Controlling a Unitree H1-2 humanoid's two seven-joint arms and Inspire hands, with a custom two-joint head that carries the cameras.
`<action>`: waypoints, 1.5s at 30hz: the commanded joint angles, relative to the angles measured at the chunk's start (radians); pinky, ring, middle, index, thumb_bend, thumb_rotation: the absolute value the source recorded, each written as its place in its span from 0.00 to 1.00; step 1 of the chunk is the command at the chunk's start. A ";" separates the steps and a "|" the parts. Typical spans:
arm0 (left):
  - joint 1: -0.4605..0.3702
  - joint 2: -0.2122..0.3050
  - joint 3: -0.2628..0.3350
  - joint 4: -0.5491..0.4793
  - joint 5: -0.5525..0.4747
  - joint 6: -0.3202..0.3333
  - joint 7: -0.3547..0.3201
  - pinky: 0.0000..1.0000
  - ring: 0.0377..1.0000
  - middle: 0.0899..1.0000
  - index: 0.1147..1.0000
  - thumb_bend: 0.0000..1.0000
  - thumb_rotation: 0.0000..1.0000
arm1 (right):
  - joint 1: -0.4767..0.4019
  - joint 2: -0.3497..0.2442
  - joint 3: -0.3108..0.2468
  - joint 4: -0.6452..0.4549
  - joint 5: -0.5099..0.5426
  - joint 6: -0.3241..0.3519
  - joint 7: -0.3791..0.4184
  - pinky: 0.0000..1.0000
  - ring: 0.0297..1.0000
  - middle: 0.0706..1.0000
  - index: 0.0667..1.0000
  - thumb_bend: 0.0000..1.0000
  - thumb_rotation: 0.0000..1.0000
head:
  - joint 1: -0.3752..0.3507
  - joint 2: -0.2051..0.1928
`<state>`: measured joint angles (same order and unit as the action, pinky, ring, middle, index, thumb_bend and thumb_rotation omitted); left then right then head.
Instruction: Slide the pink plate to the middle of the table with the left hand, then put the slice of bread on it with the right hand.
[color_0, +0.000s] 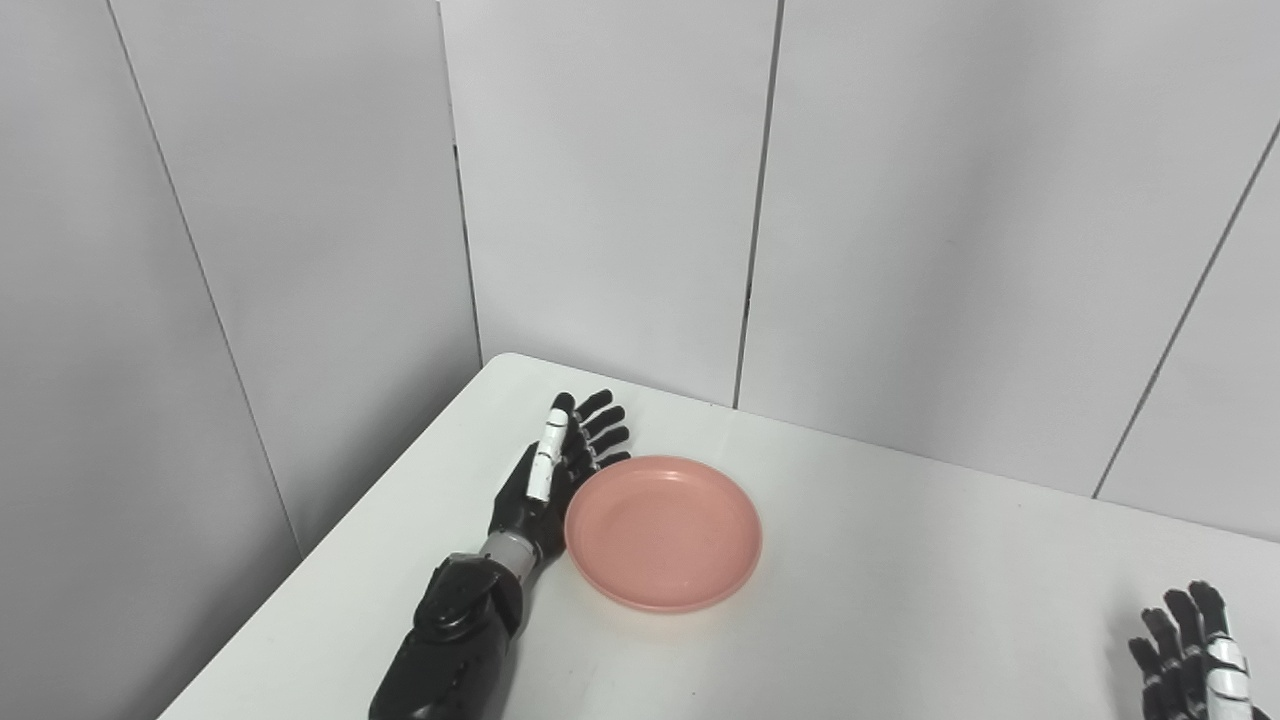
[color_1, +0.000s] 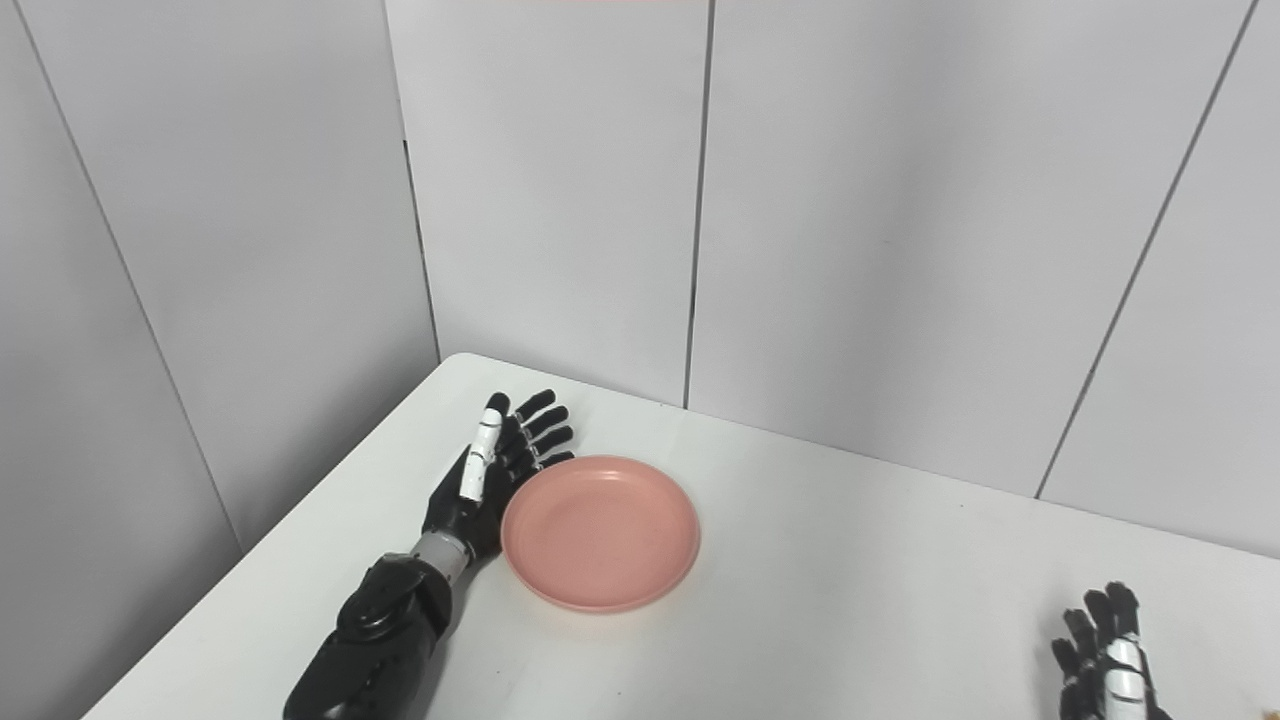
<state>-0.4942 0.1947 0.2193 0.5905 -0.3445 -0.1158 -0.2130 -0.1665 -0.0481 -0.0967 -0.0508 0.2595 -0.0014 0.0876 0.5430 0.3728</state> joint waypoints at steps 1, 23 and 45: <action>-0.008 0.003 -0.013 -0.044 0.018 0.010 0.005 0.84 0.88 0.88 0.84 0.71 0.98 | -0.022 0.001 0.001 -0.040 0.002 -0.021 0.005 1.00 1.00 1.00 1.00 0.48 0.93 | -0.001 0.000; 0.064 -0.111 -0.078 -0.176 0.037 0.054 0.045 0.85 0.90 0.92 0.88 0.67 0.99 | -0.027 0.017 0.015 -0.054 -0.019 0.000 -0.024 1.00 1.00 1.00 1.00 0.52 0.94 | -0.143 0.051; 0.107 -0.167 -0.139 -0.274 0.035 0.103 0.023 0.88 0.93 0.96 0.90 0.69 0.97 | -0.017 0.076 0.069 -0.089 -0.129 0.028 -0.084 1.00 0.98 0.97 0.97 0.62 0.87 | -0.493 0.149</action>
<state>-0.3790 0.0377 0.0845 0.3443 -0.3045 -0.0189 -0.1772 -0.1582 0.0161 -0.0309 -0.0955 0.1381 0.0243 0.0104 0.0660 0.5154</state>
